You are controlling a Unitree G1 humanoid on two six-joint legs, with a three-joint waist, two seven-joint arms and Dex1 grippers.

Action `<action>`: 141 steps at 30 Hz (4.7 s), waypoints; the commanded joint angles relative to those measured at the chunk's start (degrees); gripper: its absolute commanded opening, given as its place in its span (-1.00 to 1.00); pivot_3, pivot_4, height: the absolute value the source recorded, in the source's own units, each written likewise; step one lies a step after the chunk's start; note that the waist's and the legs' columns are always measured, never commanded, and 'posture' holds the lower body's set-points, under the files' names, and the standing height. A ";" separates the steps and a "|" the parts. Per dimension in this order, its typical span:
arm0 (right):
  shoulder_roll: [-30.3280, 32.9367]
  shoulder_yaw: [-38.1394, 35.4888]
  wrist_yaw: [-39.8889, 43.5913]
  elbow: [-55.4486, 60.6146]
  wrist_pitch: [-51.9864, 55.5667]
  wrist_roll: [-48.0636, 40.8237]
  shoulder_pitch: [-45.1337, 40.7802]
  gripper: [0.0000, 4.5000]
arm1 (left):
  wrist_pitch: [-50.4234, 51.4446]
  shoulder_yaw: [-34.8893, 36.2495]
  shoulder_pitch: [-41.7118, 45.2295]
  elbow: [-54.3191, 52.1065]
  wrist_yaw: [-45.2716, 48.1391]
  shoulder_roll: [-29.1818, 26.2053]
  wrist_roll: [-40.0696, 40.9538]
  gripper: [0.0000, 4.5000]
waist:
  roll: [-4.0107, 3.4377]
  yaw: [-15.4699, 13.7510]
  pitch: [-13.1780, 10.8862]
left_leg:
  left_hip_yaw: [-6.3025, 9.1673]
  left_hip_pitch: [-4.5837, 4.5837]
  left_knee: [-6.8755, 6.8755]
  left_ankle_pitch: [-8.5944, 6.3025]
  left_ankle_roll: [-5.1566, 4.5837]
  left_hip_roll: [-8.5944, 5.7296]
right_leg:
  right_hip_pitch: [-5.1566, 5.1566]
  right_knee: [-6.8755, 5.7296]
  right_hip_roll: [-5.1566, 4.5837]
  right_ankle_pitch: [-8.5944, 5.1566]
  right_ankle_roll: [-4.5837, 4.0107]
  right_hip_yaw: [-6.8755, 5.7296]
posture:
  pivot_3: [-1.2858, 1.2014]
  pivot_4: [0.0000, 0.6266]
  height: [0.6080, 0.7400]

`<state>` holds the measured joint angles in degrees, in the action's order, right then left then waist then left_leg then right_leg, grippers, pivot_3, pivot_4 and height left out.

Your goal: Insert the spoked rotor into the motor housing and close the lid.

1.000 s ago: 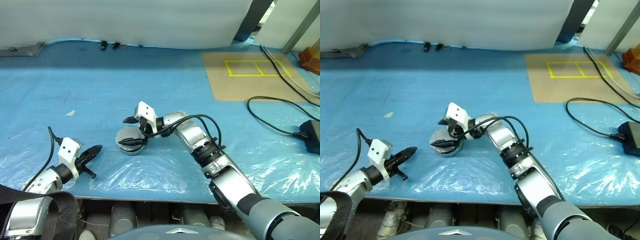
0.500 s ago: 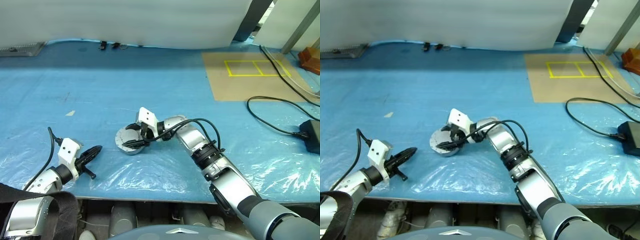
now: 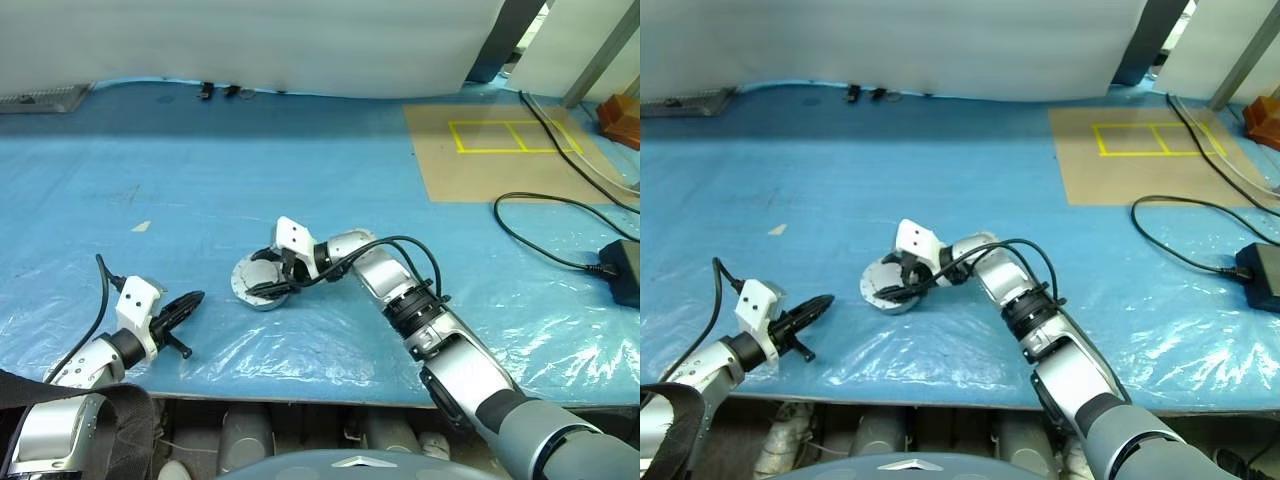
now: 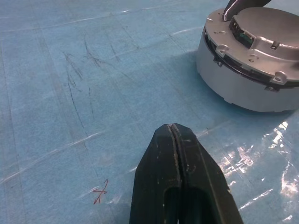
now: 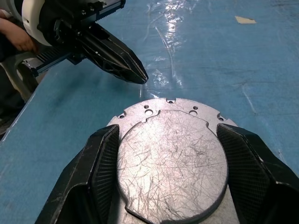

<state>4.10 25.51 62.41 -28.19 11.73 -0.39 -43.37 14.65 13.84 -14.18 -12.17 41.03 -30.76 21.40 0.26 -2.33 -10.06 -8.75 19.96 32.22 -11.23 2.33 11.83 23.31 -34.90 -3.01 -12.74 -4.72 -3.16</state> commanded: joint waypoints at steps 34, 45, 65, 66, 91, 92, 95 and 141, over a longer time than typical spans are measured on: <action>0.60 3.26 2.16 -4.45 -2.65 4.54 -3.34 0.31 | -1.47 -1.01 0.50 -1.40 -0.19 0.18 -0.12 -1.00 | 0.00 0.10 0.00 | 0.00 -0.08 0.02 0.00 0.00 0.01 | -0.03 -0.09 0.00 0.00 0.00 0.02 | 0.03 -0.52 1.00; -1.32 -1.66 6.03 -4.11 5.22 -1.67 -5.99 0.31 | -1.41 -1.59 1.18 -1.27 -0.45 0.05 -0.19 -1.00 | 0.00 0.01 0.00 | 0.00 -0.07 0.03 0.00 0.00 0.01 | -0.03 -0.11 0.00 0.00 -0.01 0.03 | 0.03 -0.52 1.00; -4.22 -10.84 7.98 -7.71 21.62 -11.15 -15.31 0.31 | -1.47 -2.91 1.83 -1.29 -1.05 0.97 -0.47 -1.00 | -0.02 -0.19 -0.02 | -0.01 0.15 0.01 0.01 0.01 0.01 | 0.14 -0.02 0.01 0.01 -0.02 0.02 | 0.03 -0.52 1.00; -4.10 -10.76 8.03 -8.17 21.83 -11.00 -15.53 0.31 | -1.51 -3.02 1.81 -1.30 -1.13 1.07 -0.52 -1.00 | -0.02 -0.19 -0.02 | -0.01 0.15 0.01 0.01 0.01 0.01 | 0.14 -0.01 0.01 0.01 -0.02 0.01 | 0.03 -0.52 1.00; -4.31 -1.28 -1.11 -15.00 3.94 3.52 -8.91 0.31 | -1.28 -3.79 1.69 -1.76 -1.56 1.30 -0.40 -1.00 | -0.03 -0.03 -0.01 | -0.02 -0.02 0.04 0.00 0.00 0.02 | 0.02 -0.10 0.00 0.01 -0.02 0.02 | 0.03 -0.52 1.00; -4.42 -1.25 -1.54 -15.25 4.01 3.70 -8.64 0.31 | -1.28 -3.79 1.73 -1.75 -1.57 1.31 -0.39 -1.00 | -0.03 0.01 -0.01 | -0.02 -0.07 0.03 0.00 0.00 0.02 | -0.01 -0.10 0.00 0.01 -0.02 0.02 | 0.03 -0.52 1.00; -4.57 -0.90 -1.94 -15.25 4.34 4.14 -7.77 0.31 | -1.25 -3.84 1.80 -1.72 -1.60 1.35 -0.41 -1.00 | -0.04 0.11 0.00 | -0.01 -0.20 0.03 0.00 0.00 0.02 | -0.09 -0.16 0.00 0.01 -0.02 0.04 | 0.03 -0.52 1.00; -8.14 -4.24 -12.68 -18.49 7.44 4.53 -7.38 0.31 | -5.44 -1.14 2.88 -4.37 0.96 2.23 4.07 -1.00 | -0.24 0.18 0.03 | 0.05 -0.83 -0.10 -0.01 0.01 0.00 | -0.27 -0.38 0.00 -0.21 0.35 0.31 | 0.03 -0.52 1.00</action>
<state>-4.31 19.62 51.90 -43.30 18.55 1.50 -52.24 10.21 11.99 -11.51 -15.44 42.01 -28.22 25.39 0.02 -2.16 -10.03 -8.70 19.13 32.11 -11.24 2.34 11.83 23.04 -35.28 -3.01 -12.96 -4.37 -2.86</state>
